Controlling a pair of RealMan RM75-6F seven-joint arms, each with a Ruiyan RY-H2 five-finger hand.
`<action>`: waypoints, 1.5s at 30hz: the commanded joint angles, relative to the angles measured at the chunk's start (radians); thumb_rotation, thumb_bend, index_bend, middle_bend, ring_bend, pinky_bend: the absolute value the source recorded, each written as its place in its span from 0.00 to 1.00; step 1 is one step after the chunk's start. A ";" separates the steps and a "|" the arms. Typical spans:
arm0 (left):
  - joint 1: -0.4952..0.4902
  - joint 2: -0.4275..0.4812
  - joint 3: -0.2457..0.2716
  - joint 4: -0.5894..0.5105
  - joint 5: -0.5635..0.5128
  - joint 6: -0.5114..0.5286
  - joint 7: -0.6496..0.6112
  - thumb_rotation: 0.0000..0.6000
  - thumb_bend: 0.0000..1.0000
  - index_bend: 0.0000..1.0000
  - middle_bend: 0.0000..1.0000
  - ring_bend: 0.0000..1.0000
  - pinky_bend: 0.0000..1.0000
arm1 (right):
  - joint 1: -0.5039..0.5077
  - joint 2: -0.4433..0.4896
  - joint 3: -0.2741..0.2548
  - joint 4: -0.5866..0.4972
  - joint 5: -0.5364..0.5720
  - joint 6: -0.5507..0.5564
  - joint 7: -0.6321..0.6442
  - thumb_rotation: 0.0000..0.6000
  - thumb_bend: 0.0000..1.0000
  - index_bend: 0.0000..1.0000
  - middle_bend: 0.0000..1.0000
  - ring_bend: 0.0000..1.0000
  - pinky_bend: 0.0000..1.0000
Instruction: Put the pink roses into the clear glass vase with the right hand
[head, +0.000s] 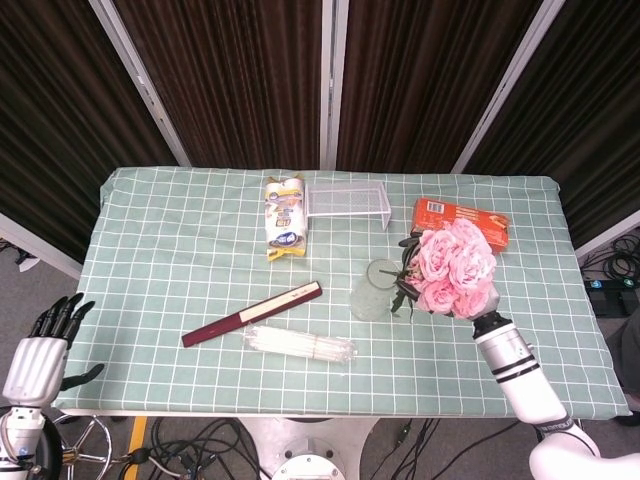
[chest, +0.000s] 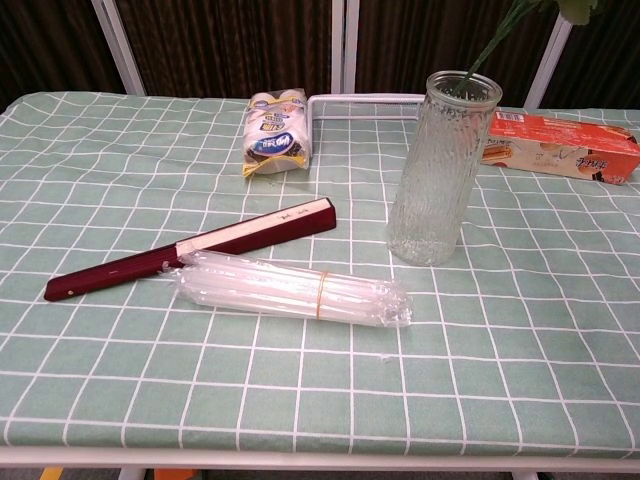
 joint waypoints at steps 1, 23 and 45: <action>0.001 -0.004 0.000 0.006 -0.001 0.000 -0.009 1.00 0.00 0.11 0.03 0.01 0.15 | 0.034 -0.038 0.019 0.019 0.079 -0.033 -0.034 1.00 0.16 0.72 0.59 0.27 0.13; 0.008 -0.014 0.004 0.054 -0.006 -0.002 -0.086 1.00 0.00 0.11 0.03 0.00 0.15 | 0.127 -0.198 0.074 0.132 0.379 -0.093 -0.171 1.00 0.16 0.47 0.37 0.00 0.00; 0.009 -0.008 0.004 0.055 0.003 0.005 -0.104 1.00 0.00 0.12 0.03 0.00 0.15 | 0.071 -0.177 0.027 0.142 0.199 -0.028 -0.341 1.00 0.01 0.00 0.00 0.00 0.00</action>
